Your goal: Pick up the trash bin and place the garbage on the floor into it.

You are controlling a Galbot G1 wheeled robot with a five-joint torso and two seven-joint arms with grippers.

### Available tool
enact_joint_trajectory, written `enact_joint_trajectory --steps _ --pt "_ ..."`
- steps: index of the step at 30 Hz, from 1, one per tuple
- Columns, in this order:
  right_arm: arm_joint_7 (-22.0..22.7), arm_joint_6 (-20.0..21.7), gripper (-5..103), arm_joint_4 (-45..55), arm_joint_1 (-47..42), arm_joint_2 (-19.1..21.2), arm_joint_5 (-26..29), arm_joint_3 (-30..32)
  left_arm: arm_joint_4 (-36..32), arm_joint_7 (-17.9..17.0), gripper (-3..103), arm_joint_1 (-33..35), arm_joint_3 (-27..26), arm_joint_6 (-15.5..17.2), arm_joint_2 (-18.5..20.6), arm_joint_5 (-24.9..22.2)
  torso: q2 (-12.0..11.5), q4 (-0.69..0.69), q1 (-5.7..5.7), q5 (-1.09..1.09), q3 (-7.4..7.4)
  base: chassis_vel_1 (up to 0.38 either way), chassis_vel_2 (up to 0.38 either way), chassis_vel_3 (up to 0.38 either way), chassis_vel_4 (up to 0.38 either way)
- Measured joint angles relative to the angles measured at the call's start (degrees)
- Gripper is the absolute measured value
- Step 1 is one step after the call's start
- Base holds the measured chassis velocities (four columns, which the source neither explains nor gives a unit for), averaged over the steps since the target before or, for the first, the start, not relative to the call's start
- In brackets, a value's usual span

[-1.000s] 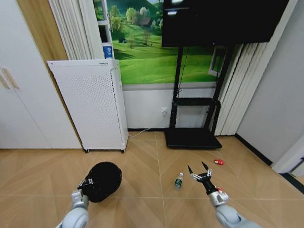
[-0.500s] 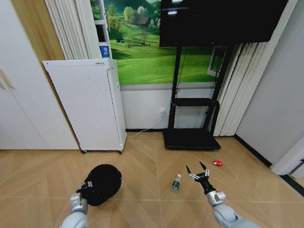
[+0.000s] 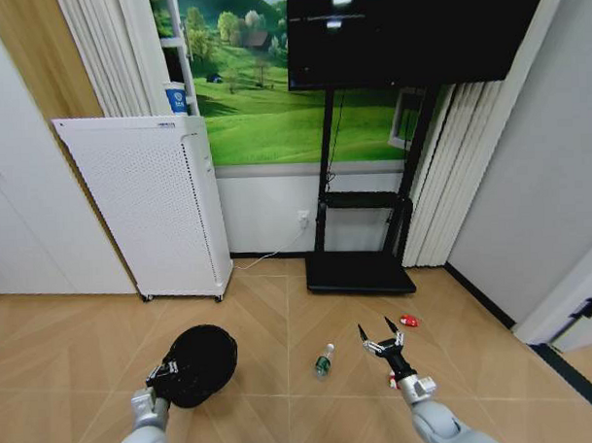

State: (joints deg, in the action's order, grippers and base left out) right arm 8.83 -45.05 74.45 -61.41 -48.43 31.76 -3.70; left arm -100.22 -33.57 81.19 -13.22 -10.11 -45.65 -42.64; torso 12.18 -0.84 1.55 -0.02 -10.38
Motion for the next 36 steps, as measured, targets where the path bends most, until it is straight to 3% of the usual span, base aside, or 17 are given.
enact_joint_trajectory --steps 19,22,23,29,31,36 --pt "1.30 -0.56 100 -3.49 1.66 -1.64 -1.61 -1.52 1.98 1.37 7 -1.74 1.58 -0.87 0.01 -0.30 -0.01 -0.04 0.04 0.01 -0.03 -0.168 0.201 0.156 -0.202" --pt "3.81 0.59 100 -2.87 1.24 -1.13 -2.94 -1.72 1.78 1.32 7 -1.86 1.60 -0.88 0.56 -0.78 -0.01 -0.03 0.05 0.02 -0.04 -0.182 0.131 0.115 -0.107" --pt "6.51 2.49 100 -2.11 0.82 -0.44 -3.72 -2.19 1.39 1.16 7 -1.77 1.49 -0.88 1.20 -1.27 -0.01 -0.04 0.05 0.01 -0.04 -0.087 0.026 0.019 0.004" --pt "10.09 5.05 100 -1.58 -0.16 1.19 -4.33 -5.33 0.75 0.97 7 -0.65 0.69 -0.88 2.40 -1.70 0.00 -0.02 0.00 0.02 0.00 0.050 -0.037 -0.061 0.006" --pt "13.41 6.88 100 -0.40 -1.29 2.42 -5.37 -8.05 0.27 0.83 7 0.00 0.26 -0.88 2.47 -1.67 0.00 -0.02 -0.02 0.03 0.00 0.081 -0.029 -0.061 0.042" --pt "15.60 8.42 100 -1.18 -0.36 3.39 -5.82 -12.89 -0.57 0.78 7 1.05 -0.22 -0.88 2.05 -1.08 0.00 -0.05 -0.01 0.00 0.00 0.013 -0.004 -0.010 0.011"
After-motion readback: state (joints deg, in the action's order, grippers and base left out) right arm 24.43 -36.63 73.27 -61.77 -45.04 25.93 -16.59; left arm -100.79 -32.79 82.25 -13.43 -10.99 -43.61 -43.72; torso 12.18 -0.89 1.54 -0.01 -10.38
